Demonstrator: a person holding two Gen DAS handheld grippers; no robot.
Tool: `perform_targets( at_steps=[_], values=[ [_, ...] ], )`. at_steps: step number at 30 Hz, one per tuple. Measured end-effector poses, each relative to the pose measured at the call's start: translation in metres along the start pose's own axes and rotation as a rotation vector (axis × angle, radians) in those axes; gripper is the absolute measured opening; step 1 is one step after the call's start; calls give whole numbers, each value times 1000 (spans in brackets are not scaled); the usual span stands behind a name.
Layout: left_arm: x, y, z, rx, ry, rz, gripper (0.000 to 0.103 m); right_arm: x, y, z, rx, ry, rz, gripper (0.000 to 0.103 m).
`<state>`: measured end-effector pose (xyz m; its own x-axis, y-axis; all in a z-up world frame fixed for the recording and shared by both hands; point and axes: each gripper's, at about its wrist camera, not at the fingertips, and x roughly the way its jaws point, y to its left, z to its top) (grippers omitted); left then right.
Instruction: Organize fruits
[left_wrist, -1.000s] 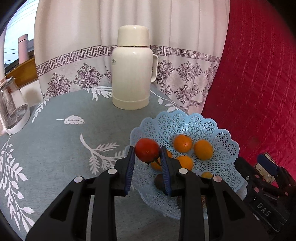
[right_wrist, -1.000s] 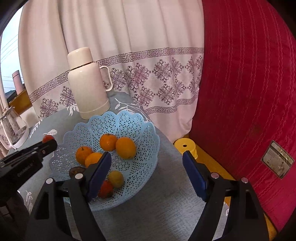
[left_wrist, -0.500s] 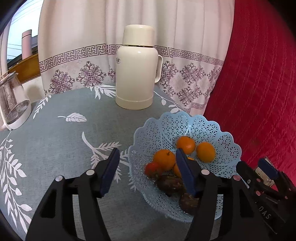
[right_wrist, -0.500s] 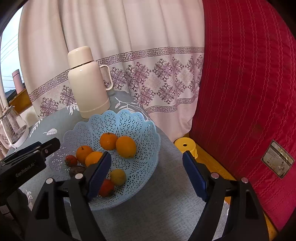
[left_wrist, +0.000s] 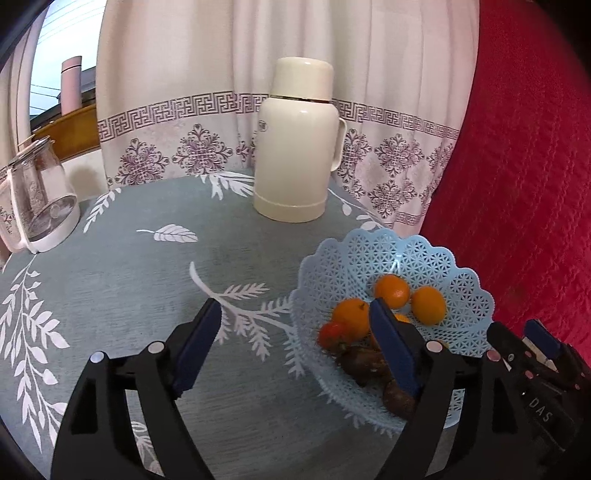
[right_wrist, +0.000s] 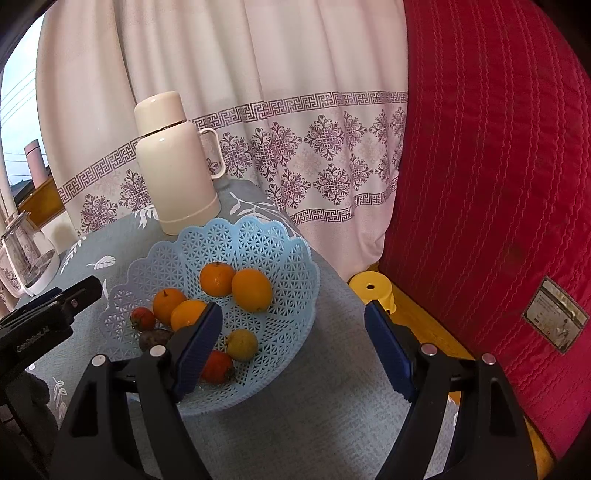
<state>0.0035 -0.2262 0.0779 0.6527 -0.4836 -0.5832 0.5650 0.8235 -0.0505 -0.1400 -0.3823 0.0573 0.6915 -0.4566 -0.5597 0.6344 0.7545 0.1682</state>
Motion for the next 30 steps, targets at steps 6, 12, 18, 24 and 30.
perform_targets(
  at_steps=[6, 12, 18, 24, 30],
  values=[
    [-4, 15, -2, -36, -1, 35, 96, -2, -3, -1, 5, 3, 3, 82],
    [-9, 20, -5, -41, 2, 77, 100, -7, -6, -1, 4, -1, 11, 88],
    [-18, 13, -9, 2, 2, 90, 100, -12, -12, -4, 15, 28, 63, 91],
    [-35, 2, -11, 41, -30, 86, 100, -23, -16, -6, 19, 22, 78, 91],
    [-50, -8, -15, 66, -46, 66, 100, -34, -16, -8, 1, 13, 83, 91]
  ],
)
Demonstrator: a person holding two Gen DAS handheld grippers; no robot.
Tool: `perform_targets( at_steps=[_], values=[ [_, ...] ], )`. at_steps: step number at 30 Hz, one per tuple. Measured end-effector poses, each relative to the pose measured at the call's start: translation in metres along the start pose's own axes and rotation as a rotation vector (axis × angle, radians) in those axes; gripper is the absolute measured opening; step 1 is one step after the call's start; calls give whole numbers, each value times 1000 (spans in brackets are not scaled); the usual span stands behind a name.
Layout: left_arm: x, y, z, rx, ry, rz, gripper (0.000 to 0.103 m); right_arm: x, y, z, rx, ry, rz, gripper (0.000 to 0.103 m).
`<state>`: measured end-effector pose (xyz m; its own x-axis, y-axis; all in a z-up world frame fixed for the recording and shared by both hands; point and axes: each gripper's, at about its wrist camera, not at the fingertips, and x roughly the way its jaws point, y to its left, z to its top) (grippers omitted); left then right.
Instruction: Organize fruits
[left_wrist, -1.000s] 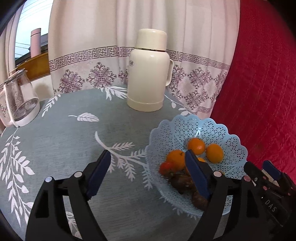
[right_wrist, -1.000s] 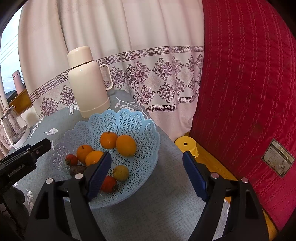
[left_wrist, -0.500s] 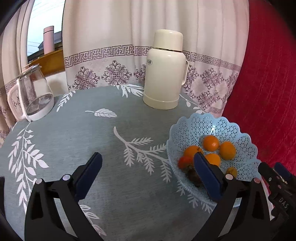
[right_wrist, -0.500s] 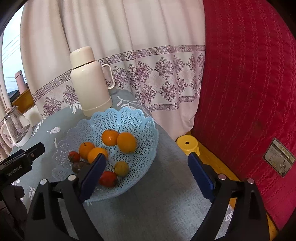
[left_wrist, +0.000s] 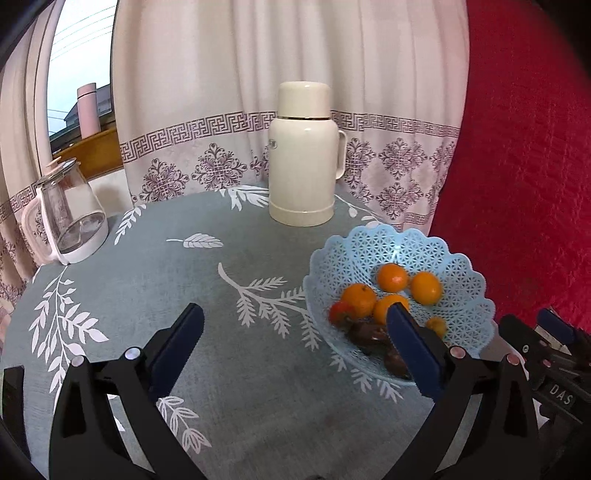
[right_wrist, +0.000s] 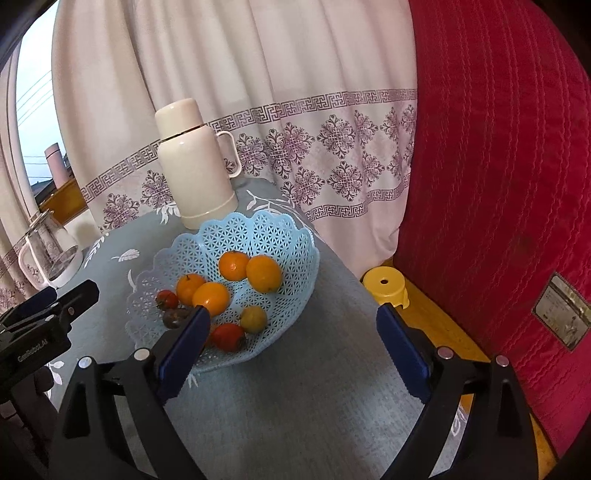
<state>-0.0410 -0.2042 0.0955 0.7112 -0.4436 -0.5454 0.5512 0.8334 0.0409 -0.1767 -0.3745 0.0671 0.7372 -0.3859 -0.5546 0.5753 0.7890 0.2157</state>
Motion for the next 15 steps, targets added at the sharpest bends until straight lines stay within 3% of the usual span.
perform_targets(
  at_steps=[15],
  values=[
    [-26, -15, -3, 64, -59, 24, 100, -20, 7, -4, -53, -19, 26, 91]
  ],
)
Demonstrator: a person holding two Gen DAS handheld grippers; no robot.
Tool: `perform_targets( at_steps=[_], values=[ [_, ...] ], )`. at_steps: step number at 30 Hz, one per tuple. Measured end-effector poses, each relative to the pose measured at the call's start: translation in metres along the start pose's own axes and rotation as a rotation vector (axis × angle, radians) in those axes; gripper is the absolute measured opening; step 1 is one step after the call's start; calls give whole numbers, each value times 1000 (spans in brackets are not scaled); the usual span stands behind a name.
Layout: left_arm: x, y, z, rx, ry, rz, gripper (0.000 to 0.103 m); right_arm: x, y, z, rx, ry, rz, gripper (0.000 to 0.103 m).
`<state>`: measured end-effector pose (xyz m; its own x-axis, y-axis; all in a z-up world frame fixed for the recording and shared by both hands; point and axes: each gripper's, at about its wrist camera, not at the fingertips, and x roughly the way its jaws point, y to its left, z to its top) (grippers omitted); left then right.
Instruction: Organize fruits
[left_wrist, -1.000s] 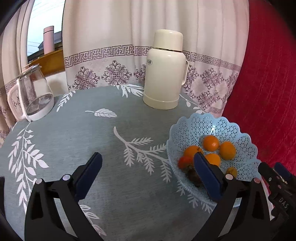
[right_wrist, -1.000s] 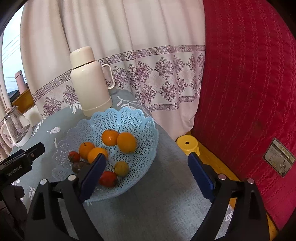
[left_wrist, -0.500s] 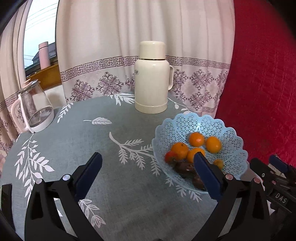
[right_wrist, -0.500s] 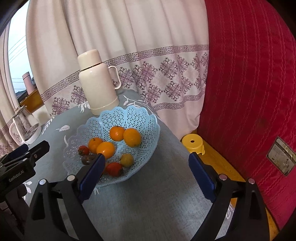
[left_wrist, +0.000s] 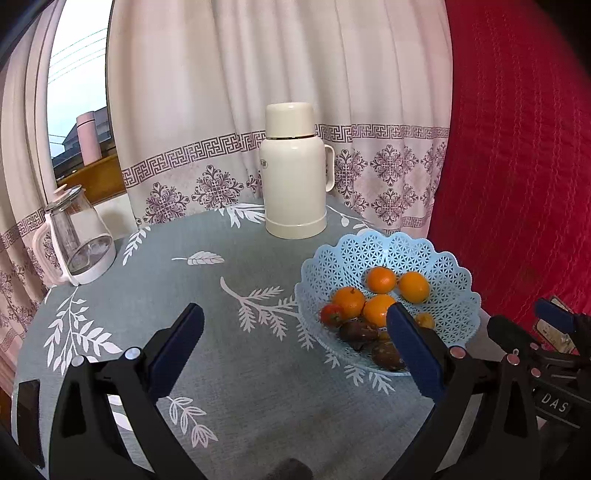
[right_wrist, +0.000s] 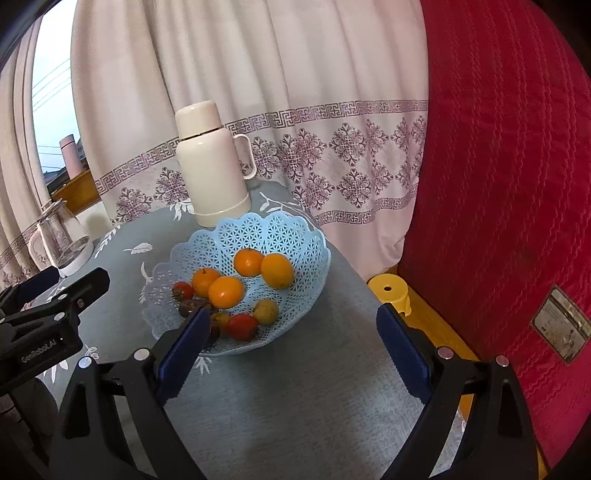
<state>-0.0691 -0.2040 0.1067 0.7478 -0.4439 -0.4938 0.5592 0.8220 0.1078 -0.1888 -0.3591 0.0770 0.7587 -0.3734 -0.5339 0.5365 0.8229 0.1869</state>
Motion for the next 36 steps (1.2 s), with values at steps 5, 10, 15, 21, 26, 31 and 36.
perform_targets(
  at_steps=[5, 10, 15, 21, 26, 31, 36],
  values=[
    [-3, -1, 0, 12, -3, 0, 100, -5, 8, -1, -41, -17, -8, 96],
    [-3, -5, -2, 36, -1, 8, 100, -9, 17, -1, -98, -41, -15, 98],
    [-2, -7, -2, 56, -4, 21, 100, -11, 23, -2, -127, -47, -13, 98],
    [-4, -12, -3, 93, -26, 46, 101, -13, 25, -4, -144, -54, 2, 98],
    [-3, -16, -3, 118, -29, 69, 101, -12, 25, -5, -144, -48, 4, 98],
    [-4, -16, -3, 120, -30, 70, 101, -12, 25, -6, -142, -45, 2, 98],
    [-2, -16, -2, 120, -27, 71, 101, -12, 24, -7, -138, -43, 3, 98]
  ],
)
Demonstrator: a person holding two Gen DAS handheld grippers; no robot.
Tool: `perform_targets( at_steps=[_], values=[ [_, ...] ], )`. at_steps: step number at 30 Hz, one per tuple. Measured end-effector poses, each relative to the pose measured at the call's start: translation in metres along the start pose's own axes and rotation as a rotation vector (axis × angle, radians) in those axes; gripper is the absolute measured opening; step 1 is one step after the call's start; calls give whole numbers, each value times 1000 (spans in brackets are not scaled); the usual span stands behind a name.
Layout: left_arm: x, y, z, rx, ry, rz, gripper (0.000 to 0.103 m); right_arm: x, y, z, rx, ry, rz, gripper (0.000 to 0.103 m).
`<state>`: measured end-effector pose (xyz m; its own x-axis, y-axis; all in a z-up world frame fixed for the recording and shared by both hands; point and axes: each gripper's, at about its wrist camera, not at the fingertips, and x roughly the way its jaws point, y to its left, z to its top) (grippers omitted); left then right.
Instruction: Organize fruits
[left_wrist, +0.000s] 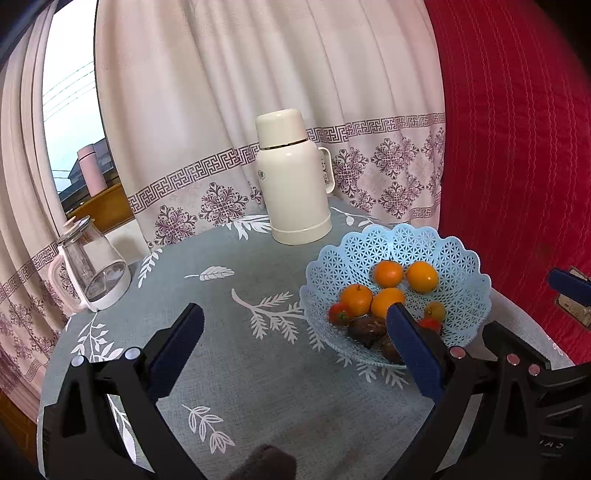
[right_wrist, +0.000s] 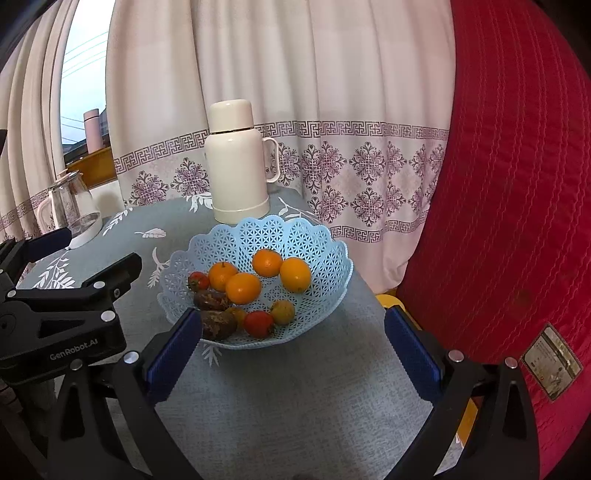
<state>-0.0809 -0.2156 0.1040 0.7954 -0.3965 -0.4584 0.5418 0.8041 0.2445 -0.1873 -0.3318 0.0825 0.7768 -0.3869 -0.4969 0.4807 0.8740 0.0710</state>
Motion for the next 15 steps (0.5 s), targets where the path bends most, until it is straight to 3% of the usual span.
perform_targets(
  at_steps=[15],
  values=[
    [2, -1, -2, 17, 5, 6, 101, 2, 0, -2, -1, 4, -6, 98]
  ],
)
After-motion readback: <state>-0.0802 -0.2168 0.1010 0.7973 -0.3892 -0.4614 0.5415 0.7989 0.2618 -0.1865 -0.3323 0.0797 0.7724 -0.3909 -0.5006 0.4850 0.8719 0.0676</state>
